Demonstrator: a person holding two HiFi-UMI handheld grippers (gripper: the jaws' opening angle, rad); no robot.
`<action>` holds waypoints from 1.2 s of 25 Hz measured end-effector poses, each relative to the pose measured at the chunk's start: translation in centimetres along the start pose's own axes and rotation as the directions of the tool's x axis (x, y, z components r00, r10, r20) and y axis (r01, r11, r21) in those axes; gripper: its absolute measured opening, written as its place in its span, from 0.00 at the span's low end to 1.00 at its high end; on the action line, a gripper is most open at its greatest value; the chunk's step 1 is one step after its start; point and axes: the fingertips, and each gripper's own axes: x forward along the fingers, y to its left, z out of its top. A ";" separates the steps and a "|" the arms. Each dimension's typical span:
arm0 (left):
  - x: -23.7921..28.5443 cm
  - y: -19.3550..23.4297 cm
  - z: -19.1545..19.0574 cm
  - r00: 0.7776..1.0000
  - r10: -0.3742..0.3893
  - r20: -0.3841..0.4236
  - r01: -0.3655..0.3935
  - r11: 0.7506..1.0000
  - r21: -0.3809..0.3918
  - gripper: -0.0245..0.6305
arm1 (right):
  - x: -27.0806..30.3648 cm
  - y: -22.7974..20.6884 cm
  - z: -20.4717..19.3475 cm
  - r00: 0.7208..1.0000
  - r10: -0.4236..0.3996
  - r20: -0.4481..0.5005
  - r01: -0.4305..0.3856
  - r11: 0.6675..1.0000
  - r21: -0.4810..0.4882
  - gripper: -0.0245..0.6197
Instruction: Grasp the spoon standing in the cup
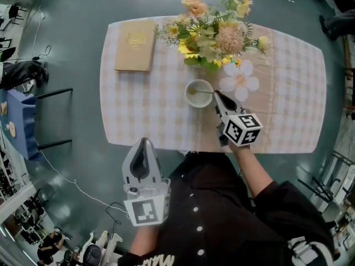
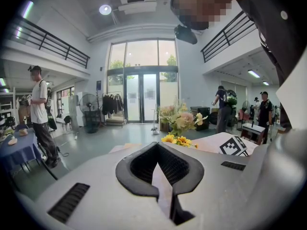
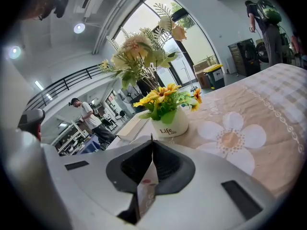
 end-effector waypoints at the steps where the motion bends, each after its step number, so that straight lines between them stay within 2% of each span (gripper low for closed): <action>1: 0.0 0.0 0.0 1.000 0.000 0.002 0.000 1.000 -0.001 0.06 | 0.0 0.1 0.0 1.000 0.002 0.000 -0.002 1.000 -0.003 0.05; 5: -0.3 0.1 0.3 1.000 0.001 0.012 -0.001 1.000 -0.003 0.07 | -0.2 0.4 0.4 1.000 0.007 0.009 -0.007 1.000 -0.006 0.05; 18: -1.5 1.1 1.9 0.997 0.003 0.076 -0.001 1.000 -0.015 0.07 | -1.9 2.6 2.5 1.000 0.000 0.028 0.004 0.986 -0.167 0.05; 30: -2.8 1.7 3.9 0.988 -0.018 0.151 0.021 1.000 -0.020 0.06 | -6.0 6.1 5.5 0.997 -0.009 0.082 0.036 0.943 -0.330 0.05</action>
